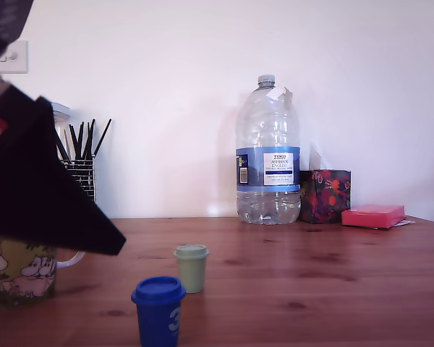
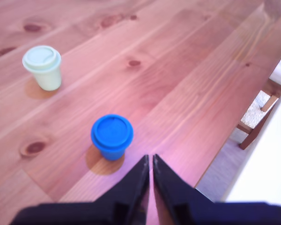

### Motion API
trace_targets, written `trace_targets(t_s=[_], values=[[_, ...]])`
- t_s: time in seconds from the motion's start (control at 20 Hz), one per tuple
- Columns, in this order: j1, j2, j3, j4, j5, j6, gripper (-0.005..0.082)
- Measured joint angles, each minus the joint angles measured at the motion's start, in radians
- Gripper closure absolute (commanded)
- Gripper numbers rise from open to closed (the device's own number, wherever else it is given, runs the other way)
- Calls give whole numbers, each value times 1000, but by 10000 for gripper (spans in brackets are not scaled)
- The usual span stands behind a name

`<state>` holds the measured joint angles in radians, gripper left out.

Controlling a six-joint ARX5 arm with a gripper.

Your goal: Pick up the coffee capsules from the table one by one and drop them inside the nearest coffee cup

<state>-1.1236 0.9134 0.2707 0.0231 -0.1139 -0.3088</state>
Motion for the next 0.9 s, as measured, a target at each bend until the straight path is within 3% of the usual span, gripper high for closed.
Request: trace_targets(t_s=[0.1,0.15,0.4,0.55,0.65,0.9], values=[[0,21,0,6,-5,0,258],[0,36,0,16,-18,0,214],[0,114,0,99,-77,31,210],[0,169,0,157,-124,80,192],[0,200,0,221,-128,111,192],[12,307,0,331,-130,118,192]])
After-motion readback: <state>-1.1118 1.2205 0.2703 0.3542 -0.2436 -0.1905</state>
